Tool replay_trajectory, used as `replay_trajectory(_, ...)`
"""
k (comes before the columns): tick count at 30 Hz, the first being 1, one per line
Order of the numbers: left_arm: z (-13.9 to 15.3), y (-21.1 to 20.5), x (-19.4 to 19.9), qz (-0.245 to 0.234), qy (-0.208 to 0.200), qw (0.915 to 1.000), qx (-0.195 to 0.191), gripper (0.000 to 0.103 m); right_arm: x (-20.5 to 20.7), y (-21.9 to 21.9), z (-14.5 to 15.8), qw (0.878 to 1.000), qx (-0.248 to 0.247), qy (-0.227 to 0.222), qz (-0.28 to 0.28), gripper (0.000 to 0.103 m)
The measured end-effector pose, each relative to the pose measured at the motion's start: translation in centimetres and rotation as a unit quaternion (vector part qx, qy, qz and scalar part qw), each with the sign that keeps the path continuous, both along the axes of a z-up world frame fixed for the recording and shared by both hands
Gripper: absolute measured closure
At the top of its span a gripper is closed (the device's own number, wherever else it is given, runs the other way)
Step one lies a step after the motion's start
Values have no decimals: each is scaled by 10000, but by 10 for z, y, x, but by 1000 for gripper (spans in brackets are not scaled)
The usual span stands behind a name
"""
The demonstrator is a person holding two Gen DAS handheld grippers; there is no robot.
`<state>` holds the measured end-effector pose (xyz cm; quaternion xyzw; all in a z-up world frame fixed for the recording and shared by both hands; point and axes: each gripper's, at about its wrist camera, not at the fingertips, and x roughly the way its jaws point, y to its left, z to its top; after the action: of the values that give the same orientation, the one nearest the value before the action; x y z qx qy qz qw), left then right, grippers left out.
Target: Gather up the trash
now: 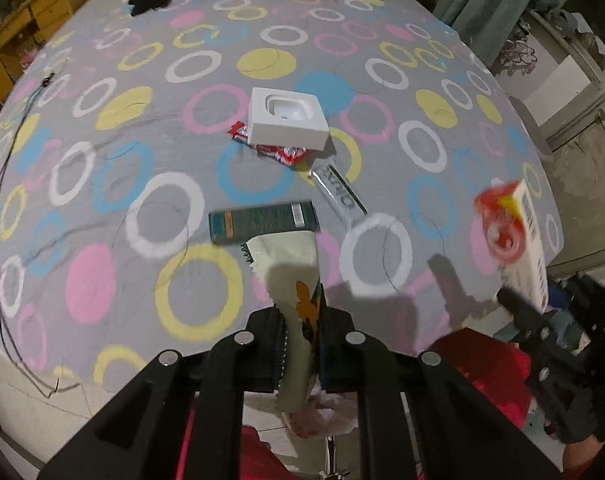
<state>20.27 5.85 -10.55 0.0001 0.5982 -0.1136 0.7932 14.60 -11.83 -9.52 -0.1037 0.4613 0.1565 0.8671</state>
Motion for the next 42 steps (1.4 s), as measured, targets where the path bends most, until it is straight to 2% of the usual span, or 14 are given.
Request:
replay_trajectory(3,4,-4,-28,7,-117,9999,87,90,-19,1,10,9999,112,-34,-38,79)
replay_trajectory(9,-6,-20,-83,-155,3,9998,117,90,-63,9,19,9999,100,-124,44,79)
replay_trajectory(16,-20,-39,-135,-356,-40,9989,292,90,-110,15,14,9999,33,-130,104,79)
replay_trajectory(20,-26,-48,-159,-423,-83,9987,261,90,-134,17,7,9999,5,-84,134,79)
replay_trajectory(33,-48,-59,-198,-418,-85,9988,246,90,-185,22,-23,9997,-10,195,152,79)
replay_trajectory(42,-80,-59,-198,-413,126,9986,311,90,-187,26,-57,9985,-71,486,225,79)
